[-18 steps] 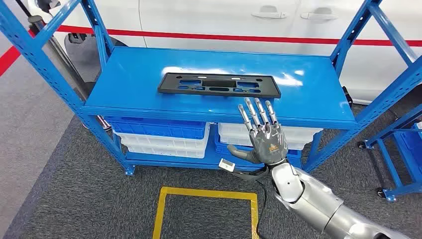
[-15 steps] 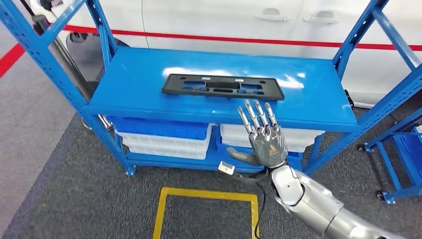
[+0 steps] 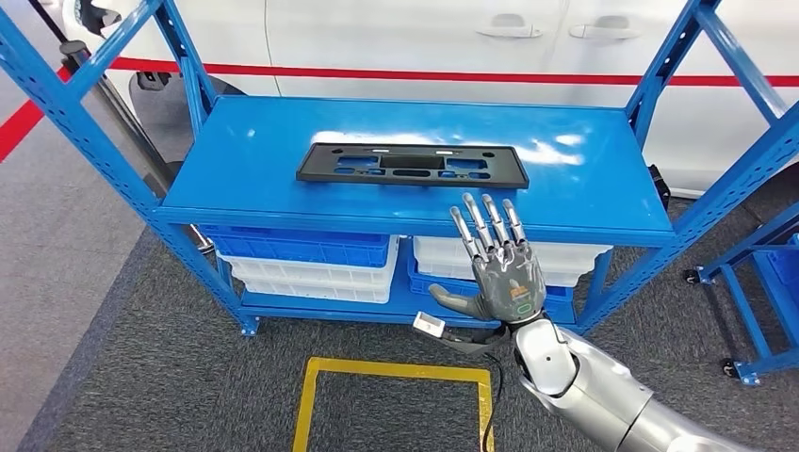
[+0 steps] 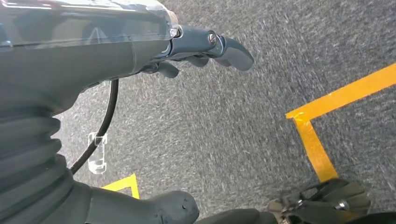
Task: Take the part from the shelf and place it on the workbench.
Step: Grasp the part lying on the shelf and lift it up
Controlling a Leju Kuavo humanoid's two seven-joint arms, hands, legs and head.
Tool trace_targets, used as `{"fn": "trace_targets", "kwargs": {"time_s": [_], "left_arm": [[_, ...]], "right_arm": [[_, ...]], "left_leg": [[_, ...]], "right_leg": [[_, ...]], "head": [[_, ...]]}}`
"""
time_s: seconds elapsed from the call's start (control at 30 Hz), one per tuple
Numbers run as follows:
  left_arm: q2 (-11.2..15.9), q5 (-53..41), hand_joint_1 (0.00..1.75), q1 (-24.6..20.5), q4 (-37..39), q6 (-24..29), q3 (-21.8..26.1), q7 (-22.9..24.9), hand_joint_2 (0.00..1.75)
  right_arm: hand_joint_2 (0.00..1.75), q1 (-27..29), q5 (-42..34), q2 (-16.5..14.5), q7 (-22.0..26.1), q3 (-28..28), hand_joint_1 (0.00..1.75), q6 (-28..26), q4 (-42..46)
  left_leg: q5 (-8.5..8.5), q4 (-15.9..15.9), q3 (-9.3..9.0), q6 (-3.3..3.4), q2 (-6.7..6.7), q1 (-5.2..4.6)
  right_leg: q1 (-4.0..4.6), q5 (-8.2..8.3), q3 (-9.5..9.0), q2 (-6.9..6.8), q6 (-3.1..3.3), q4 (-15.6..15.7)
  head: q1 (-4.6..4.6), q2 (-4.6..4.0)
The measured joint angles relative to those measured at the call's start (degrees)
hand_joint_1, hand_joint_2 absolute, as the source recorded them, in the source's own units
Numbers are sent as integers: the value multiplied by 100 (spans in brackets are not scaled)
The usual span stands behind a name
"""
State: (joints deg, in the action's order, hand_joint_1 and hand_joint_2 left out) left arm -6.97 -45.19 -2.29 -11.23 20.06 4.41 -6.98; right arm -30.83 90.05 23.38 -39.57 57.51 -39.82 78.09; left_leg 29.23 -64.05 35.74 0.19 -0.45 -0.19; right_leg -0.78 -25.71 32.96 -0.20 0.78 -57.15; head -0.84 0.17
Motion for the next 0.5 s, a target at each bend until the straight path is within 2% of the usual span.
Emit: {"fn": "trace_targets", "kwargs": {"time_s": [0.07, 0.1, 0.13, 0.17, 0.2, 0.27, 0.3, 0.37, 0.43, 0.5], "left_arm": [[3, -12, 0, 4, 0, 1, 3, 8, 175], [5, -15, 0, 6, 0, -2, 5, 6, 175], [7, -3, 0, 9, 0, -12, 8, -24, 175], [10, 39, 0, 13, 0, -34, 17, -102, 175], [12, 130, 0, 16, 0, -77, 44, -271, 175], [9, 394, 0, 3, -1, -221, 152, -829, 175], [-3, 509, 0, -15, -1, -298, 225, -1150, 175], [-45, 609, 0, -65, -2, -401, 343, -1630, 175], [-98, 622, 0, -106, -2, -458, 413, -1879, 175], [-136, 613, 0, -143, -2, -546, 454, -2000, 175]], "right_arm": [[0, 93, 0, -25, 119, -28, 0, 0, 131], [0, 169, 0, -49, 210, -60, 0, 0, 195], [0, 256, 0, -83, 330, -116, 0, 0, 263], [0, 358, 0, -128, 499, -205, 0, 0, 338], [0, 472, 0, -182, 717, -331, 0, 0, 419], [0, 738, 0, -305, 1321, -709, 0, 0, 596], [0, 886, 0, -376, 1654, -946, 0, -1, 684], [0, 1172, 0, -538, 2222, -1432, 0, -2, 847], [0, 1395, 0, -712, 2593, -1838, 0, -2, 982], [87, 1569, -1, -859, 2836, -2161, 0, -2, 1073]], "left_leg": [[352, -772, 349, -50, 3, 30], [415, -1026, 469, -72, 3, 44], [361, -1060, 489, -89, 4, 58], [198, -853, 393, -101, 5, 73], [-23, -466, 211, -109, 5, 88], [-292, 249, -135, -90, -3, 98], [-332, 433, -215, -63, -10, 93], [-318, 495, -223, 19, -22, 68], [-335, 520, -232, 98, -9, 73], [-353, 545, -239, 166, 5, 89]], "right_leg": [[0, -7, -1, -9, 20, -4], [0, -11, -4, -13, 21, -7], [-2, -17, -8, -13, 20, -12], [-6, -27, -16, -10, 12, -20], [-11, -44, -25, -5, -5, -34], [1, -85, -22, 0, -60, -79], [11, -96, -12, -3, -90, -99], [17, -95, 2, -8, -147, -106], [0, -149, 18, -3, -202, -154], [-10, -426, 208, 6, -243, -586]], "head": [[17, 0], [17, 0], [17, -1], [18, -1], [18, -1], [24, -1], [29, -1], [36, 0], [34, -1], [11, -1]]}}
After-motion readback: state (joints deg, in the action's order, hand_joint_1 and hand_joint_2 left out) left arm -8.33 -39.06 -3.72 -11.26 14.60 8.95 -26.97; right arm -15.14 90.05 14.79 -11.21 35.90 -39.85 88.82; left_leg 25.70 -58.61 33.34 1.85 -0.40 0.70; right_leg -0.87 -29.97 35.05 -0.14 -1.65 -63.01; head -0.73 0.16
